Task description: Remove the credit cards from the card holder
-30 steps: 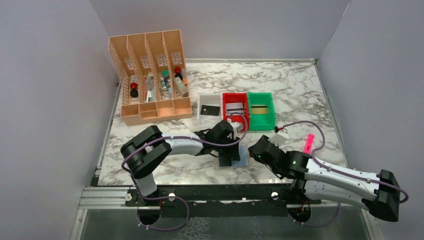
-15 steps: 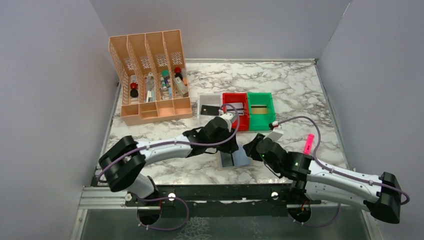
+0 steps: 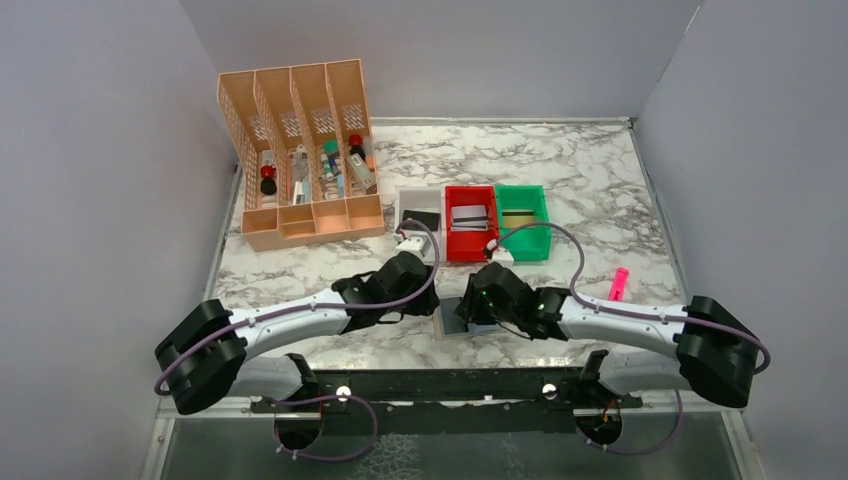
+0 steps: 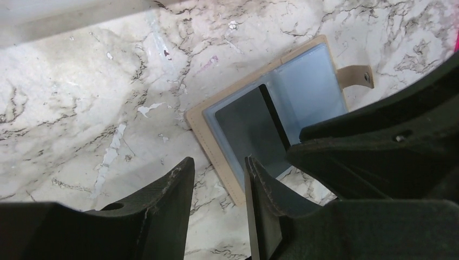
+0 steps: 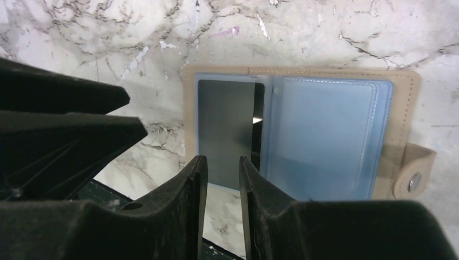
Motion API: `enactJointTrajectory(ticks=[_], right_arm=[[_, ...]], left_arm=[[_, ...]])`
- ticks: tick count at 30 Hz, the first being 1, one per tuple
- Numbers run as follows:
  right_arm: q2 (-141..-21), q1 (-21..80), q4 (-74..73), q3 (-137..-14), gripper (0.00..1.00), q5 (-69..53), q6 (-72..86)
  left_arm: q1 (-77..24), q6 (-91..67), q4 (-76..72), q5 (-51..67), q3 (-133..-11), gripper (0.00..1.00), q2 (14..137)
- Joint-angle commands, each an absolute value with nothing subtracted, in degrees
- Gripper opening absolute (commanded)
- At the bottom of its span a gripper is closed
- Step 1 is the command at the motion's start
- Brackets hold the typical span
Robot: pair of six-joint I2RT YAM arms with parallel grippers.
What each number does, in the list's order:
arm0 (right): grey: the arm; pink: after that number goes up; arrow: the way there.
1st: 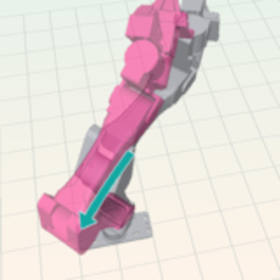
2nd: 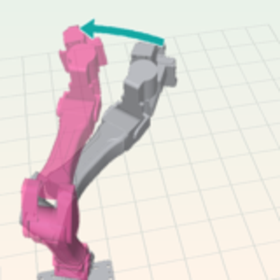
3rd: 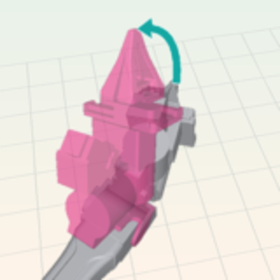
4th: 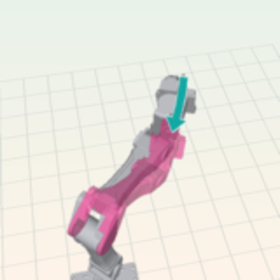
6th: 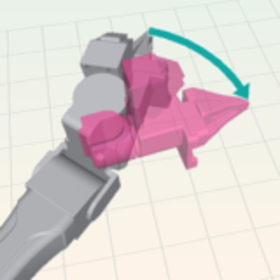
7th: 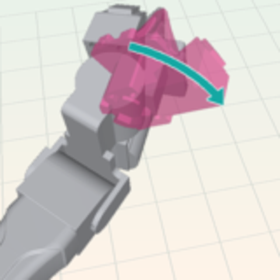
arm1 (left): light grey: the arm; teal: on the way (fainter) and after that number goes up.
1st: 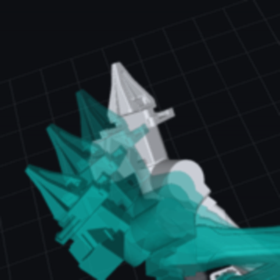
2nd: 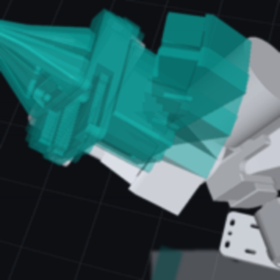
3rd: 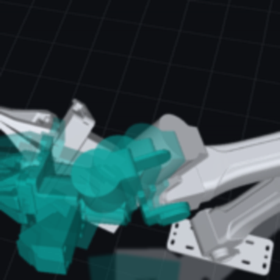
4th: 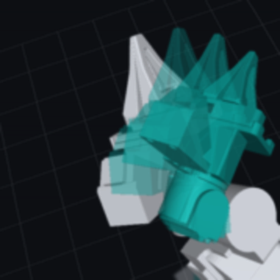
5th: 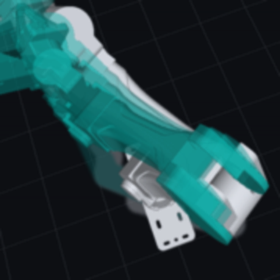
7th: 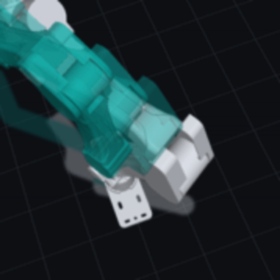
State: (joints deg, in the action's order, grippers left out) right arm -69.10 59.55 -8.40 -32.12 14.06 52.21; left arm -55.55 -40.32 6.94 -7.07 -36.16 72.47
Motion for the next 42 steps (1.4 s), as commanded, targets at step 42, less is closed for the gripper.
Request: enactJointTrajectory(ticks=[42], right_arm=[[-79.16, 50.89, -1.91, -29.2, 0.24, 2.62, 55.47]], left_arm=[[-55.55, -38.96, 4.32, 0.5, -39.13, 0.31, 83.63]])
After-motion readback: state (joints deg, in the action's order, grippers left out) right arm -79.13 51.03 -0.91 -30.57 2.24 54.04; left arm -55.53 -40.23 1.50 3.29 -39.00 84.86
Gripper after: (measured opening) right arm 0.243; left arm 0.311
